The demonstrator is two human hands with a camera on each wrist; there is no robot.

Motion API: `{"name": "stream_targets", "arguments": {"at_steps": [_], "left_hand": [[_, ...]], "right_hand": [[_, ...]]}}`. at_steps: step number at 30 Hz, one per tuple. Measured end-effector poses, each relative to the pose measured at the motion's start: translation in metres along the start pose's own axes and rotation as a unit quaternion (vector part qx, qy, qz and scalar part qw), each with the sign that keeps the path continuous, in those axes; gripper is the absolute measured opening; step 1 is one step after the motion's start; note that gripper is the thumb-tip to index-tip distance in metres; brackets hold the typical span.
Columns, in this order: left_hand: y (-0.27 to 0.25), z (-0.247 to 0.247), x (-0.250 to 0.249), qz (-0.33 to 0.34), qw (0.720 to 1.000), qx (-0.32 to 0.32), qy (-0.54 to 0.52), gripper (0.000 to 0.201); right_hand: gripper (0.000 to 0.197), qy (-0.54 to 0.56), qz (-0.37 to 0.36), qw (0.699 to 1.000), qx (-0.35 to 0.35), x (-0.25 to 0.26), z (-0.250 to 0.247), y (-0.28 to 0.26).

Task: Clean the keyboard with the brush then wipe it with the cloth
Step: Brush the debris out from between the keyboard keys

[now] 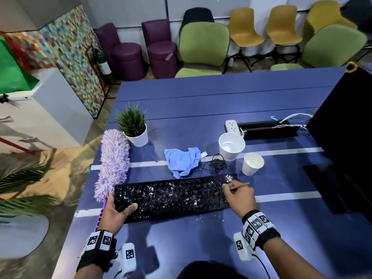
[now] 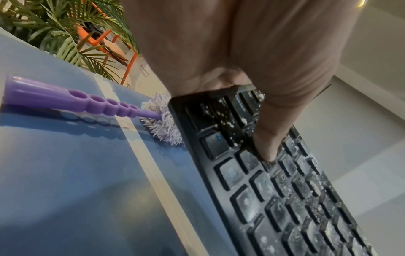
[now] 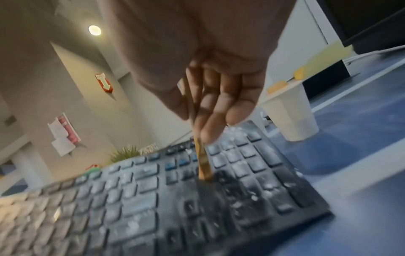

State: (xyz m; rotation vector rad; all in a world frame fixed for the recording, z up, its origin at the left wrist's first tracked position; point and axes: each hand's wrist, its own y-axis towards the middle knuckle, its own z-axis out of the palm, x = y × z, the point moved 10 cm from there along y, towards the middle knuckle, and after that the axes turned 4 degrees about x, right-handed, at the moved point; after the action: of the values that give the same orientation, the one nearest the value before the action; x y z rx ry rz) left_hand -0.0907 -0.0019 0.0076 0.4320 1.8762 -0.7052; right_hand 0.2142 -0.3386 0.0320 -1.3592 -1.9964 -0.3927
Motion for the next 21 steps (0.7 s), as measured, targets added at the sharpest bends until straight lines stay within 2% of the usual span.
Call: {"name": "stream_targets", "arguments": {"at_steps": [2,5,7,11,13,15,18,21], "left_hand": [[0.000,0.001,0.000,0.000,1.000,-0.001,-0.004,0.050],[0.000,0.003,-0.004,0.005,1.000,-0.002,-0.012,0.047],[0.000,0.003,-0.005,0.006,1.000,0.000,-0.018,0.047],[-0.001,0.003,-0.005,0.007,1.000,0.001,-0.020,0.047],[-0.002,0.003,-0.005,0.011,1.000,-0.001,-0.020,0.050],[-0.002,0.003,-0.004,0.012,1.000,-0.001,-0.016,0.054],[-0.003,0.004,-0.005,0.013,1.000,-0.004,-0.015,0.054],[-0.004,0.005,-0.008,0.012,1.000,-0.005,-0.022,0.052]], "right_hand": [[0.030,0.095,-0.024,0.995,-0.037,0.014,-0.010,0.000],[0.024,0.175,-0.033,0.984,-0.011,0.032,-0.003,-0.001],[0.025,0.155,-0.031,0.987,0.002,0.032,0.005,0.002],[0.032,-0.003,-0.005,1.000,-0.011,0.019,0.005,0.010],[0.029,0.010,-0.012,0.999,-0.032,0.019,-0.005,0.013],[0.028,0.092,-0.023,0.994,-0.048,0.021,-0.016,0.014],[0.022,0.174,-0.015,0.985,-0.003,0.026,-0.015,0.015],[0.022,0.109,-0.002,0.994,0.024,0.016,-0.003,0.016]]}}
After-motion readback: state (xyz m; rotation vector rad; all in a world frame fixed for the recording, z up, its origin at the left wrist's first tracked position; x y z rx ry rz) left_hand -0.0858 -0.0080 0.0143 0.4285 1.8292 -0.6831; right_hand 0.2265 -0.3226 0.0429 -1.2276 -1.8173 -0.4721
